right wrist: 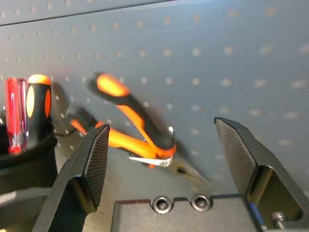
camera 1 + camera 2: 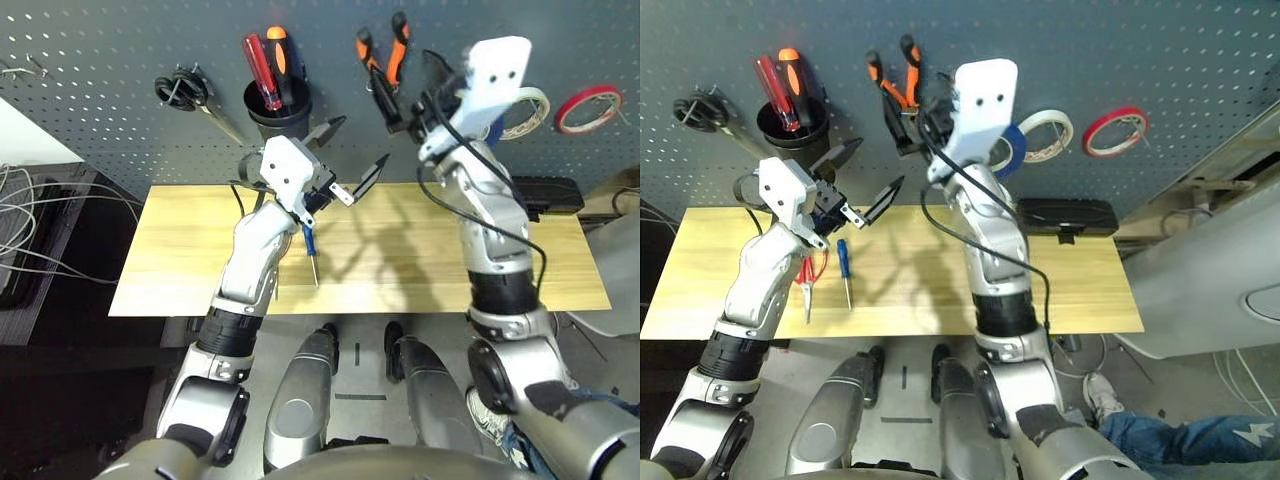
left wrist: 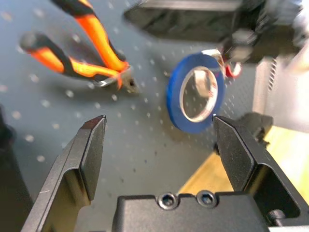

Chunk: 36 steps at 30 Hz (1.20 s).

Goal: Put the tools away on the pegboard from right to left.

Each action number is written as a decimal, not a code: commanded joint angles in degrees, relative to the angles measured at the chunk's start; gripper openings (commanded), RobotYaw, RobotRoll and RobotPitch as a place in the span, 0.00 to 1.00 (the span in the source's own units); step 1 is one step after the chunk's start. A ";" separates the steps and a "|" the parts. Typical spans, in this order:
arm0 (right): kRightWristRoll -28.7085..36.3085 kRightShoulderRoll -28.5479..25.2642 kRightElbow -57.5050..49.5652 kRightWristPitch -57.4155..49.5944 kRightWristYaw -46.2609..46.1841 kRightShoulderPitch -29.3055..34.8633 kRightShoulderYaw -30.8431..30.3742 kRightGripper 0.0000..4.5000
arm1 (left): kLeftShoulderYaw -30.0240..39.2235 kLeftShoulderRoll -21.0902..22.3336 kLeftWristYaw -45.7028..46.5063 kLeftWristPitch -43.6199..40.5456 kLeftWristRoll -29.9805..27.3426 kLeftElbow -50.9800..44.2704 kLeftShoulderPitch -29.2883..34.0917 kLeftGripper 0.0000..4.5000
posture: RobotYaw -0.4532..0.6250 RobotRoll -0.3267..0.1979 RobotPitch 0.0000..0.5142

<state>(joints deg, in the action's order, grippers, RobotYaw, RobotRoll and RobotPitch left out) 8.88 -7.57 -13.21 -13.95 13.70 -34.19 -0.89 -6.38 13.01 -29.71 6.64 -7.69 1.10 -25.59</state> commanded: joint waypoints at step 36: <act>-1.23 -7.64 8.39 -15.43 12.76 18.17 -10.83 0.99 | 0.85 -0.22 17.99 -25.21 14.90 27.44 -1.28 1.00 | 0.56 0.62 0.63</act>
<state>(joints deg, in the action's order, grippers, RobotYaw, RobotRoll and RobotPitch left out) 7.85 -15.58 -4.92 -28.01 25.97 -16.68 -10.42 -5.86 13.27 -12.06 -16.81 7.99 27.51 -27.59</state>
